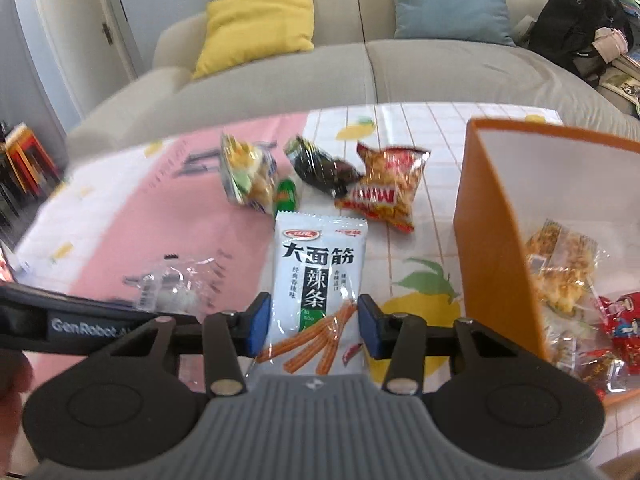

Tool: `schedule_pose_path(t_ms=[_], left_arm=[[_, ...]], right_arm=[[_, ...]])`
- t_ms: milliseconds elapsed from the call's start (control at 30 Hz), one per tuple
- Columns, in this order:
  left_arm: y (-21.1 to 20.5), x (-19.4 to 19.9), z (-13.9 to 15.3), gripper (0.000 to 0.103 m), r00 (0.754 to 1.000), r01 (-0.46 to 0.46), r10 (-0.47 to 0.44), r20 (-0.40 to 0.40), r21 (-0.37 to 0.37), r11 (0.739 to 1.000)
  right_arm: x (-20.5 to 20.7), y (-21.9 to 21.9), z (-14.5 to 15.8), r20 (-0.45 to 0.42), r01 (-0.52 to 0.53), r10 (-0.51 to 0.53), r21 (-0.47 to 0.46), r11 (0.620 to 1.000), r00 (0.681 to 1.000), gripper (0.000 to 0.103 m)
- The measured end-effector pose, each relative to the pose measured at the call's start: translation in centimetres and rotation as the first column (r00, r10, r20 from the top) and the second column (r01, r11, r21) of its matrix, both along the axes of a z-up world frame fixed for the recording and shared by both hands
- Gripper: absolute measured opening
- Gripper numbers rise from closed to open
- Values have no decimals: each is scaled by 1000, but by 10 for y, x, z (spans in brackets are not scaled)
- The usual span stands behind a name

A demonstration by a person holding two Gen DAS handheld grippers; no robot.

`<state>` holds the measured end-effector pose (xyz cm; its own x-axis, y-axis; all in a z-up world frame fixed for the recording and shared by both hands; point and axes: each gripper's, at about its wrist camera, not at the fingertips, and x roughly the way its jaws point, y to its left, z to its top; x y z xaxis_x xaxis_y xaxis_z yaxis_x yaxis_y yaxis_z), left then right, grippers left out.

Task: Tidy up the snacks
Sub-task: 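Carry both packets over the orange box and lower them inside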

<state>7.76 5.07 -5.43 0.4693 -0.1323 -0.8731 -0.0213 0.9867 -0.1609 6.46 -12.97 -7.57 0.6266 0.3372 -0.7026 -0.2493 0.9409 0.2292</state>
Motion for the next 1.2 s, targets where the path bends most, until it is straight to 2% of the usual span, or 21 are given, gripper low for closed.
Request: schedule_pose_path(t_ms=[200, 367, 500, 633, 833, 933, 1000, 1200], left_arm=[[-20, -6, 42, 62, 997, 52, -51, 54, -8, 999], [-46, -2, 73, 62, 987, 132, -128, 99, -30, 991], [-76, 7, 93, 62, 970, 212, -205, 131, -48, 976], [-115, 23, 104, 62, 942, 313, -301, 149, -67, 947], [-175, 50, 99, 61, 897, 431, -420, 140, -60, 901], [-205, 65, 89, 61, 870, 484, -477, 121, -30, 875], [-221, 75, 79, 61, 857, 508, -506, 94, -3, 861], [-250, 107, 38, 61, 839, 543, -543, -23, 78, 836]], right_arm=[[-12, -17, 43, 26, 18, -19, 38, 999, 999, 45], [-19, -49, 79, 53, 24, -28, 76, 997, 998, 45], [-17, -85, 97, 40, 44, -48, 86, 995, 998, 45], [-12, -132, 111, 33, 87, -90, 72, 994, 995, 45], [6, -191, 118, 4, 152, -152, 27, 988, 988, 45], [18, -212, 111, -15, 174, -174, -14, 985, 985, 45], [28, -224, 103, -39, 187, -189, -41, 981, 981, 45], [57, -248, 68, -152, 194, -203, -75, 978, 967, 45]])
